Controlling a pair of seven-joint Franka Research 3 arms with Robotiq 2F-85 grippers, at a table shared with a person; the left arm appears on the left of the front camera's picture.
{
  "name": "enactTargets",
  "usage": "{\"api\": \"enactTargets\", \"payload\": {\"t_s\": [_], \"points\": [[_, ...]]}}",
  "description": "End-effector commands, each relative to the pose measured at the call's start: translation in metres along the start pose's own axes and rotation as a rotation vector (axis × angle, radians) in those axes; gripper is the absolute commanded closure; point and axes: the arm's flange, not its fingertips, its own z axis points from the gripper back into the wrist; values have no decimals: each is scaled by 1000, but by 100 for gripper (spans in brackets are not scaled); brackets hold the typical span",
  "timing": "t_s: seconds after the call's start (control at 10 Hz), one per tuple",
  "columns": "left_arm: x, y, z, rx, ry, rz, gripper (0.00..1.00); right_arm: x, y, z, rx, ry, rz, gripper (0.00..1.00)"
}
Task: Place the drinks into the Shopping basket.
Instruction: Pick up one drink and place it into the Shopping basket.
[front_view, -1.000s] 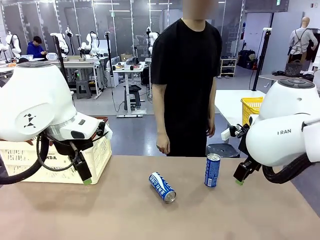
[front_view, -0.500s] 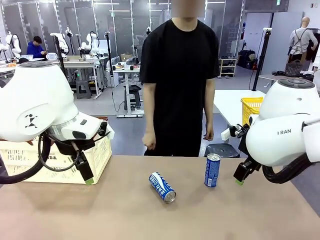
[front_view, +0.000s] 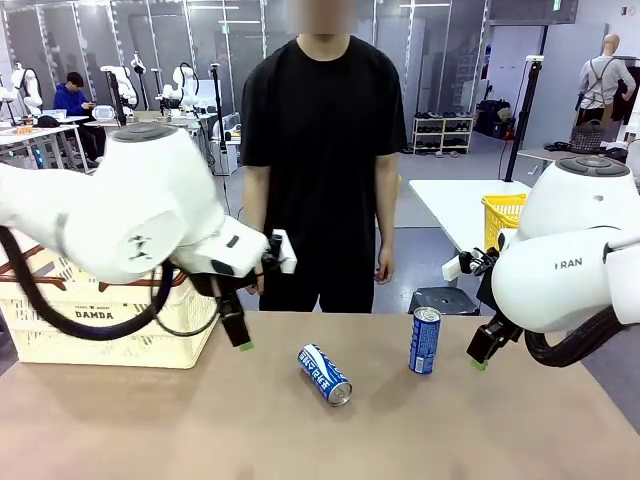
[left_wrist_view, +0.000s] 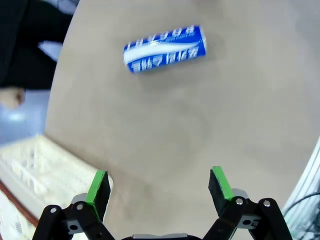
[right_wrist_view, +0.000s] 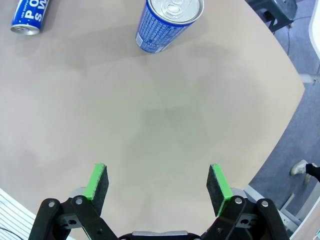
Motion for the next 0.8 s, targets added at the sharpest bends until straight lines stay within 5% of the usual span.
{"api": "enactTargets", "payload": {"t_s": [0.0, 0.7], "points": [[29, 15, -21, -15, -17, -156, 0, -1, 0, 0, 1, 2, -3, 1], [82, 21, -89, -47, 11, -549, 0, -1, 0, 0, 1, 2, -3, 1]]}}
